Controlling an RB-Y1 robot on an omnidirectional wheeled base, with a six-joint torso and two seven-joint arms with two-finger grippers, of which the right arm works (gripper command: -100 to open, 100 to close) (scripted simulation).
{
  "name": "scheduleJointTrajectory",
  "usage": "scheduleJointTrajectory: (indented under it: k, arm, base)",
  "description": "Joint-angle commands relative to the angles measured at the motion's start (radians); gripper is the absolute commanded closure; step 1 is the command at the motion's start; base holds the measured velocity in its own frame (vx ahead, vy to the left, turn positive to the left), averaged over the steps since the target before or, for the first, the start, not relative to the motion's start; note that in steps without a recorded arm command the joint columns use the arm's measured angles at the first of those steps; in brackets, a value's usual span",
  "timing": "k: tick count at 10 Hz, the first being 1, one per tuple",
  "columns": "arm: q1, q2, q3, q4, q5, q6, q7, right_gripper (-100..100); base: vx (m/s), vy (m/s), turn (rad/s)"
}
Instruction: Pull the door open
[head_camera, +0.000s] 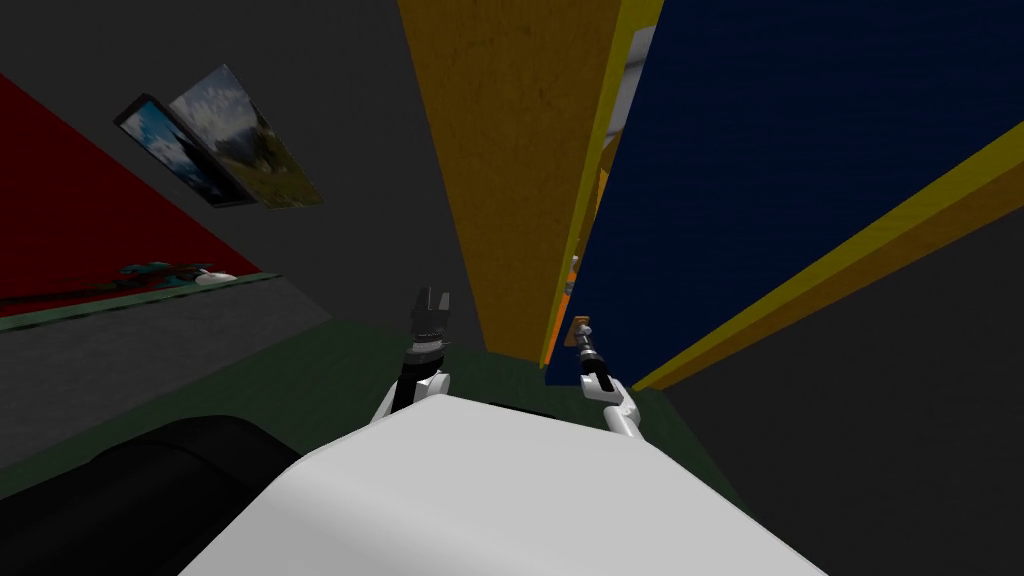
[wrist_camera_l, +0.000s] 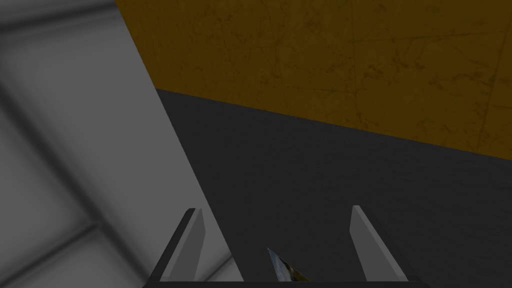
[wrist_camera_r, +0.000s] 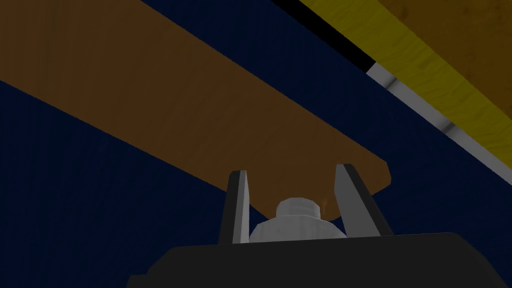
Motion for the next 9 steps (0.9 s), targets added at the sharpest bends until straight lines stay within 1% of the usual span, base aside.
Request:
scheduleJointTrajectory:
  k: [1,2,3,4,5,6,7,8,9]
  arm:
    - [0.007,-0.005,0.002,-0.016,-0.019,0.001,-0.041,100]
    - [0.014,-0.005,0.011,-0.025,-0.049,0.002,-0.074,100]
    - [0.014,-0.005,0.011,-0.025,-0.049,0.002,-0.082,100]
    - [0.021,-0.005,0.02,-0.035,-0.081,0.003,-0.121,100]
    - [0.027,-0.006,0.029,-0.044,-0.112,0.004,-0.148,100]
    - [0.027,-0.006,0.029,-0.044,-0.112,0.004,-0.165,100]
    - [0.034,-0.006,0.038,-0.053,-0.144,0.004,-0.2,100]
    - [0.034,-0.006,0.038,-0.053,-0.144,0.004,-0.206,100]
    - [0.041,-0.006,0.047,-0.063,-0.176,0.005,-0.246,100]
  base:
    - [-0.04,-0.033,0.043]
    - [-0.044,-0.036,0.063]
    - [-0.036,-0.021,0.03]
    - [-0.029,-0.023,0.06]
    - [-0.035,-0.046,0.095]
    - [-0.031,-0.033,0.049]
    - [-0.029,-0.032,0.058]
    - [-0.022,-0.025,0.035]
    - [-0.029,-0.032,0.061]
